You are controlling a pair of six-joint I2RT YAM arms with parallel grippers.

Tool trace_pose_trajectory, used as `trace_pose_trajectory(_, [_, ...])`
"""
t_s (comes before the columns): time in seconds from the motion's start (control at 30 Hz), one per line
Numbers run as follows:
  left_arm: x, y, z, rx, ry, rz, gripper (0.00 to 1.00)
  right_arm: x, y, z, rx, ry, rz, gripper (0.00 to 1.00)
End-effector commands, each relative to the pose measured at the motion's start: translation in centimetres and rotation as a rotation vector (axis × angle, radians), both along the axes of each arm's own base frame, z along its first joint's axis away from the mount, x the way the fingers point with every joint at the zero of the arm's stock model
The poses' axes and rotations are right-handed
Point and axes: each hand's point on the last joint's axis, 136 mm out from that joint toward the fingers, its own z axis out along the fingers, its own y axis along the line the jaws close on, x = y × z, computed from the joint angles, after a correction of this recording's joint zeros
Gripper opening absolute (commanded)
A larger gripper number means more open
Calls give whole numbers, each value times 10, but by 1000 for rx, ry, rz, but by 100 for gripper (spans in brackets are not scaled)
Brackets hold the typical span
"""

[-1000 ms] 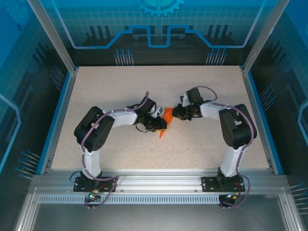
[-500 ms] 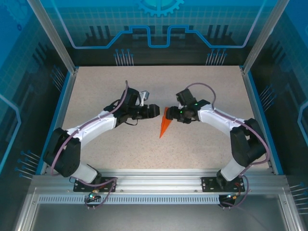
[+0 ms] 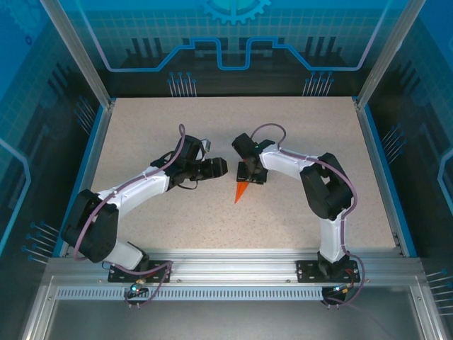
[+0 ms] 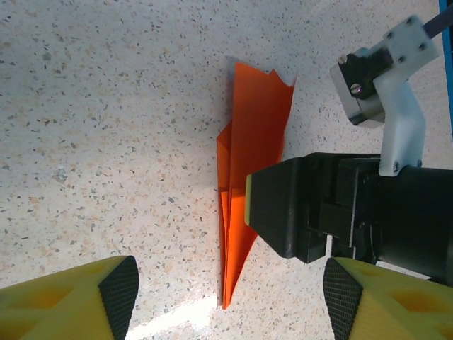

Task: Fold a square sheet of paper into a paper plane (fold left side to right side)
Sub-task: Turn over the paper plane at the center of the table.

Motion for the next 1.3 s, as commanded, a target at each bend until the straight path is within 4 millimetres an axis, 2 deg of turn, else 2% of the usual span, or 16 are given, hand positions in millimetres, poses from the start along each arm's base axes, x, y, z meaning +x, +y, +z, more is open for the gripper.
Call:
trace_pose_trajectory(0.0, [1, 6, 1, 15, 2, 17, 73, -8, -6, 11, -30, -4, -3, 38])
trace_pose_trajectory(0.17, [3, 6, 2, 22, 0, 19, 73, -12, -8, 27, -8, -37, 13, 7])
trace_pose_trajectory(0.23, [4, 7, 4, 26, -6, 24, 73, -13, -7, 36, 8, -55, 30, 0])
trace_pose_trajectory(0.43, [7, 17, 13, 47, -28, 56, 74, -20, 21, 73, 203, -139, 160, 0])
trace_pose_trajectory(0.6, [9, 39, 28, 78, -83, 133, 77, -37, 41, 100, 389, -187, 257, 0])
trace_pose_trajectory(0.67, [9, 46, 34, 81, -105, 157, 80, -43, 43, 95, 426, -190, 273, 0])
trace_pose_trajectory(0.83, [8, 54, 35, 84, -109, 175, 82, -51, 43, 50, 480, -95, 292, 0])
trace_pose_trajectory(0.97, [6, 54, 30, 81, -93, 172, 82, -55, 32, 17, 462, -33, 277, 0])
trace_pose_trajectory(1.13, [4, 54, 29, 77, -86, 168, 83, -57, 18, 6, 448, -19, 235, 0])
trace_pose_trajectory(1.27, [5, 53, 29, 75, -88, 167, 83, -60, 0, -2, 361, -5, 212, 0])
